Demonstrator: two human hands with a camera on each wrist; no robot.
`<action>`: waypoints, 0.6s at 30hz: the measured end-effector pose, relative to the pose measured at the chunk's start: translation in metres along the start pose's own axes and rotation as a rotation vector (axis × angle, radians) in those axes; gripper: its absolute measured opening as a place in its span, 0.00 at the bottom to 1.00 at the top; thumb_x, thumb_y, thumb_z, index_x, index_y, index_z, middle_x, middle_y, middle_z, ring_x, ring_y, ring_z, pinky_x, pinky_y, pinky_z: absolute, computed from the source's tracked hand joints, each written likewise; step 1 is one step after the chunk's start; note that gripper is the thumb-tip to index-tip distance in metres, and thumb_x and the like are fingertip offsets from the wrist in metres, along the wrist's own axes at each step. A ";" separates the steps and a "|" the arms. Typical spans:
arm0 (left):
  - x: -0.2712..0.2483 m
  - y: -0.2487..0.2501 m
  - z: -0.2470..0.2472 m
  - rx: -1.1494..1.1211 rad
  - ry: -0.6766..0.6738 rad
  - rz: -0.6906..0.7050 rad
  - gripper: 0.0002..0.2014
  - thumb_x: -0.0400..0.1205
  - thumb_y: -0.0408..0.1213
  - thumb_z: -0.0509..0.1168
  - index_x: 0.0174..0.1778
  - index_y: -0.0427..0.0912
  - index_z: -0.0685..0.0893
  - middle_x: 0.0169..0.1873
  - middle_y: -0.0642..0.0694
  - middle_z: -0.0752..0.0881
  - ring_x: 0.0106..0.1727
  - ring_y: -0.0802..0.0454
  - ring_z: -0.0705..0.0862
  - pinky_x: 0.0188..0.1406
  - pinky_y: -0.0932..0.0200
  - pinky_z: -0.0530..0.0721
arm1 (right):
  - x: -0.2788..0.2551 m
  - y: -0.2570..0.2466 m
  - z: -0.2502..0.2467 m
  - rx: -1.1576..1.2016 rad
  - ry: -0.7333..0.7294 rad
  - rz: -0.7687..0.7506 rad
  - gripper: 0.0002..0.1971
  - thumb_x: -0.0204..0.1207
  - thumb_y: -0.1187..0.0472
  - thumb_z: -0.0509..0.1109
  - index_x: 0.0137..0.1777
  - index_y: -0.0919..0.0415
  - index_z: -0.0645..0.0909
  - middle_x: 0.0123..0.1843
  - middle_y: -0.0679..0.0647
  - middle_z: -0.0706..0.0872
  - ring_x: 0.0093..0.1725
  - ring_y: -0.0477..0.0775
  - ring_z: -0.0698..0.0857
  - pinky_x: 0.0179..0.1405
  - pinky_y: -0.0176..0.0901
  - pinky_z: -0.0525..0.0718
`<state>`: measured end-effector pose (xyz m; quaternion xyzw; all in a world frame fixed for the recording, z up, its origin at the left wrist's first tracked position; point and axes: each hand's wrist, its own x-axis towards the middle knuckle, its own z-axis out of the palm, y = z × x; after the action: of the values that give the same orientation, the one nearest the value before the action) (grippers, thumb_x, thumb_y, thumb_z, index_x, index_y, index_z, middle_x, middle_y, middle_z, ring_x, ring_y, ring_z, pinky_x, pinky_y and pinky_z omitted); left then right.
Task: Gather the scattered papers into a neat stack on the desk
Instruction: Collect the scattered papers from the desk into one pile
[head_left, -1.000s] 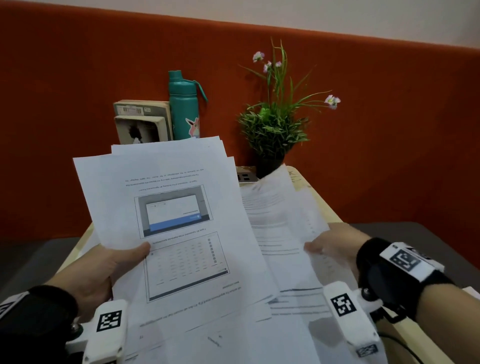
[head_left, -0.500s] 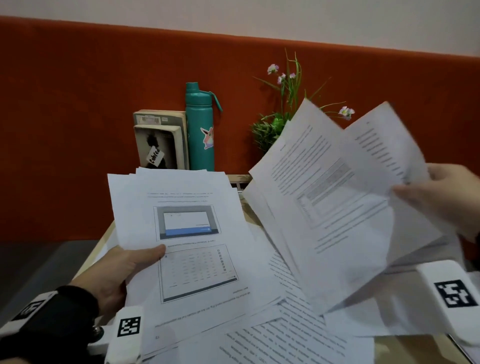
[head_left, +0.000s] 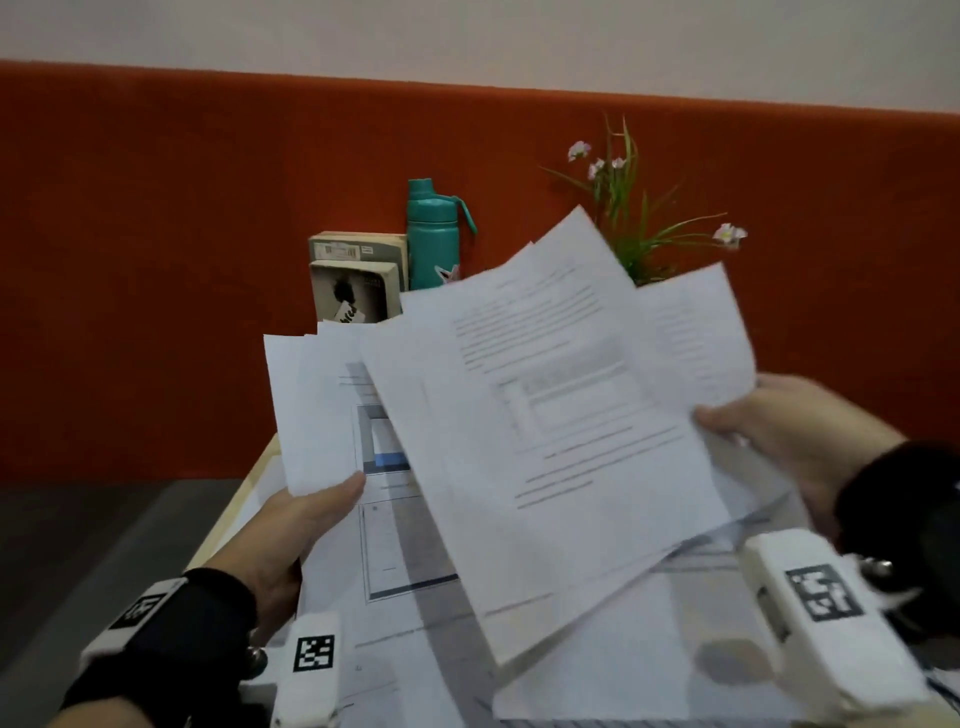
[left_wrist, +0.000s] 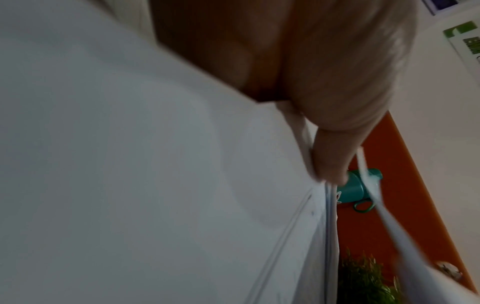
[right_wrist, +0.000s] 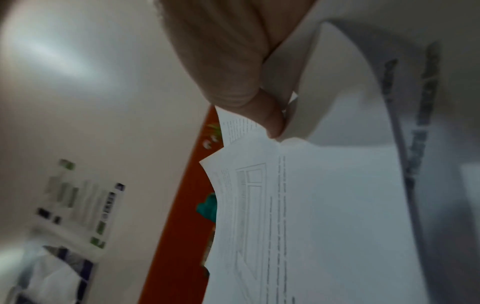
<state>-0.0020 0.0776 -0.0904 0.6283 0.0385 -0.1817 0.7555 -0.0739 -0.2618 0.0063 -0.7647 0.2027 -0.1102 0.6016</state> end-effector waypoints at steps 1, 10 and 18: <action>0.001 0.001 0.002 -0.017 0.002 0.001 0.17 0.81 0.47 0.65 0.64 0.46 0.83 0.48 0.43 0.94 0.47 0.44 0.94 0.44 0.51 0.90 | 0.005 0.010 0.012 -0.020 -0.037 0.060 0.13 0.76 0.76 0.67 0.59 0.71 0.84 0.55 0.66 0.90 0.53 0.67 0.89 0.64 0.66 0.81; 0.008 -0.004 0.012 0.096 -0.054 0.023 0.20 0.75 0.26 0.72 0.64 0.39 0.85 0.54 0.42 0.93 0.56 0.41 0.90 0.63 0.43 0.84 | 0.014 0.050 0.076 -0.160 -0.213 0.167 0.20 0.85 0.53 0.60 0.71 0.63 0.78 0.66 0.56 0.87 0.61 0.60 0.86 0.62 0.48 0.81; 0.010 0.005 0.005 0.037 -0.257 0.085 0.29 0.58 0.27 0.81 0.57 0.37 0.88 0.51 0.36 0.93 0.47 0.39 0.93 0.36 0.54 0.91 | 0.020 0.027 0.073 -0.155 -0.067 0.096 0.26 0.88 0.50 0.48 0.80 0.62 0.69 0.79 0.58 0.75 0.75 0.58 0.74 0.69 0.45 0.68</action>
<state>0.0079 0.0708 -0.0875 0.6147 -0.0888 -0.2293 0.7494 -0.0307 -0.2115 -0.0395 -0.8016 0.2269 -0.0394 0.5517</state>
